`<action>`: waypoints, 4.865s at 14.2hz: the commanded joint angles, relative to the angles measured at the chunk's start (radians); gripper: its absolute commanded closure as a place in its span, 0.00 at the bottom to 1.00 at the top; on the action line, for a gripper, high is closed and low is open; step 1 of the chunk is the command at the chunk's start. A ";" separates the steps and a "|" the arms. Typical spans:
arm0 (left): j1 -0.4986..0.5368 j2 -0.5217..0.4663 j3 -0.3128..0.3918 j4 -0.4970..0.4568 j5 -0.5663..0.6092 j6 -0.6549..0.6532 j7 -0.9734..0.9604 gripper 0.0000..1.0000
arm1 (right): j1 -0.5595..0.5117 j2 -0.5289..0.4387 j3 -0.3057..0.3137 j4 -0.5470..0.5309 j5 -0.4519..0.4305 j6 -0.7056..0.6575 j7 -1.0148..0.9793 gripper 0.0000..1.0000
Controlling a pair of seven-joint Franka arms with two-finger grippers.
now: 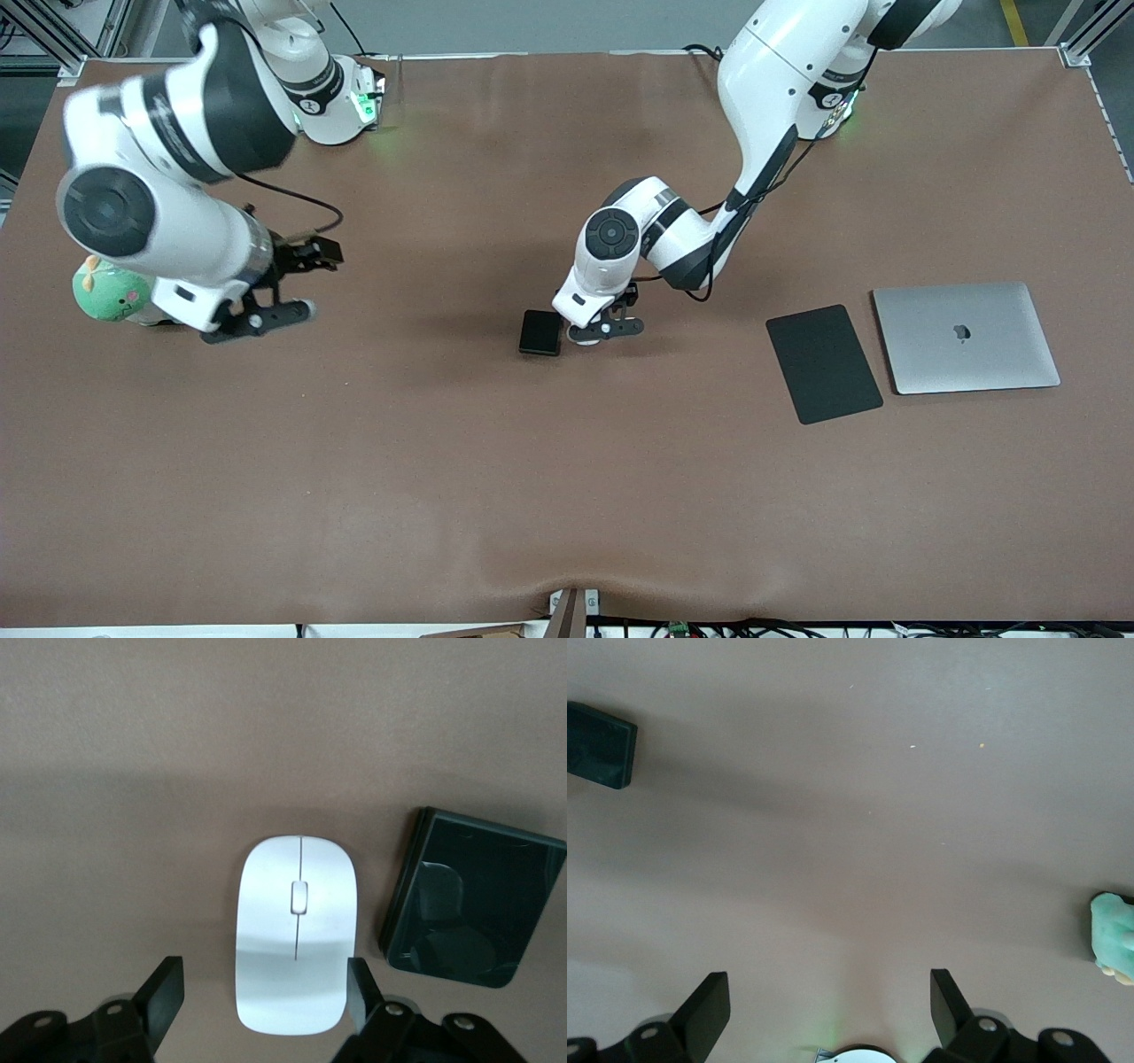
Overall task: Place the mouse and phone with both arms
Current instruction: 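Grasp the mouse with the left gripper while the right gripper grasps the phone, then lower the mouse onto the mouse pad and open the left gripper, then carry the phone with the right gripper toward the green plush toy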
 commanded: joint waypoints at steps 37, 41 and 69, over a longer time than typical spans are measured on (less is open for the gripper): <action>0.685 -0.338 -0.005 -0.438 0.055 0.125 0.602 1.00 | 0.408 0.540 -0.011 0.097 -0.029 0.759 0.791 0.00; 0.709 -0.283 -0.005 -0.504 0.057 0.264 0.628 1.00 | 0.415 0.555 -0.011 0.097 -0.027 0.771 0.851 0.00; 0.753 -0.582 -0.083 0.165 0.041 -0.635 0.749 0.00 | -0.133 -0.002 -0.008 -0.272 -0.006 0.488 0.215 1.00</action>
